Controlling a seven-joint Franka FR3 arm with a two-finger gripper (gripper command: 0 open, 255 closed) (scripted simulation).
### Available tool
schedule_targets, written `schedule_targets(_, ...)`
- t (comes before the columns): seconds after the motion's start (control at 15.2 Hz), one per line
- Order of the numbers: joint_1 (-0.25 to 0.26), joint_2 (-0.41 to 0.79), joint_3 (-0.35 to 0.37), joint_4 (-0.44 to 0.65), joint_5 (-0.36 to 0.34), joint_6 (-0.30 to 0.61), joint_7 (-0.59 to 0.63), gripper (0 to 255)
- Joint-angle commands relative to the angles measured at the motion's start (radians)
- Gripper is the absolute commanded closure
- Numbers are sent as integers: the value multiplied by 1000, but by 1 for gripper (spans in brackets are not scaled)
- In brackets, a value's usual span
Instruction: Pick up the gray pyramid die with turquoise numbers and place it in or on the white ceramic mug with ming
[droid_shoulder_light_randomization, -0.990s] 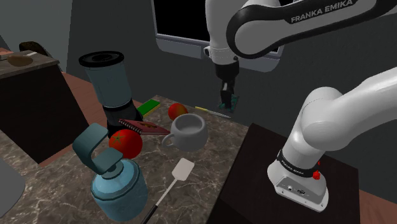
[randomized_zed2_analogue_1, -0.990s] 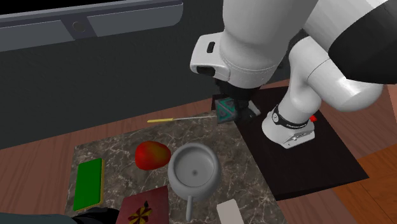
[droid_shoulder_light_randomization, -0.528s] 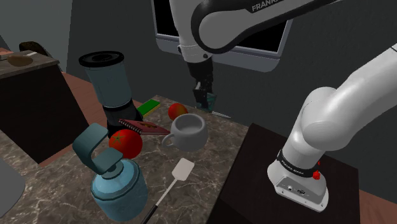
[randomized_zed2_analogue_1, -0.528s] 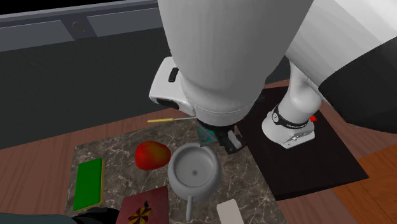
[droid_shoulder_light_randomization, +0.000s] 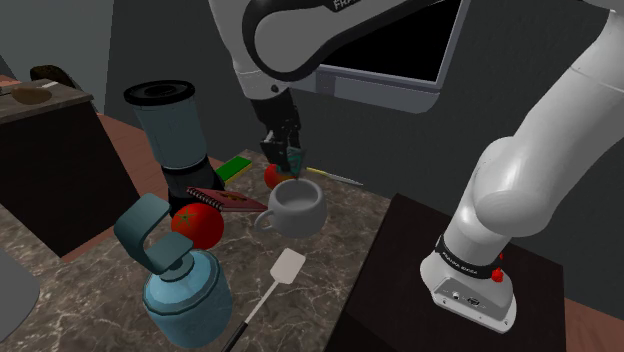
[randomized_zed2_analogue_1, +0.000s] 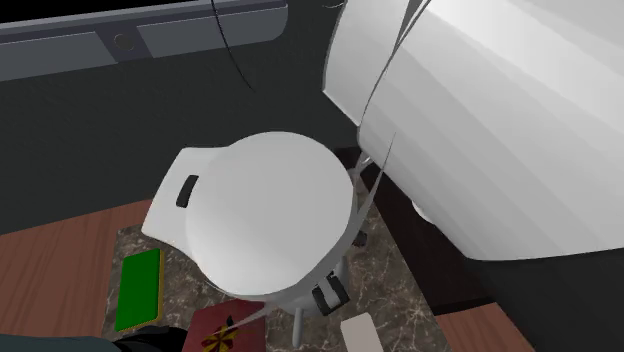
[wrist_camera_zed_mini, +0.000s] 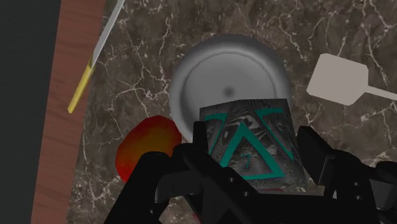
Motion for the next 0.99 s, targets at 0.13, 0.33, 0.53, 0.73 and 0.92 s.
schedule_targets(0.13,1,19,5,-34,-5,51,14,255)
schedule_targets(0.33,1,33,8,-62,-10,91,23,255)
schedule_targets(0.53,0,49,11,-87,-16,131,33,255)
schedule_targets(0.73,0,68,14,-111,-24,172,44,255)
schedule_targets(0.92,-1,81,16,-125,-30,197,51,255)
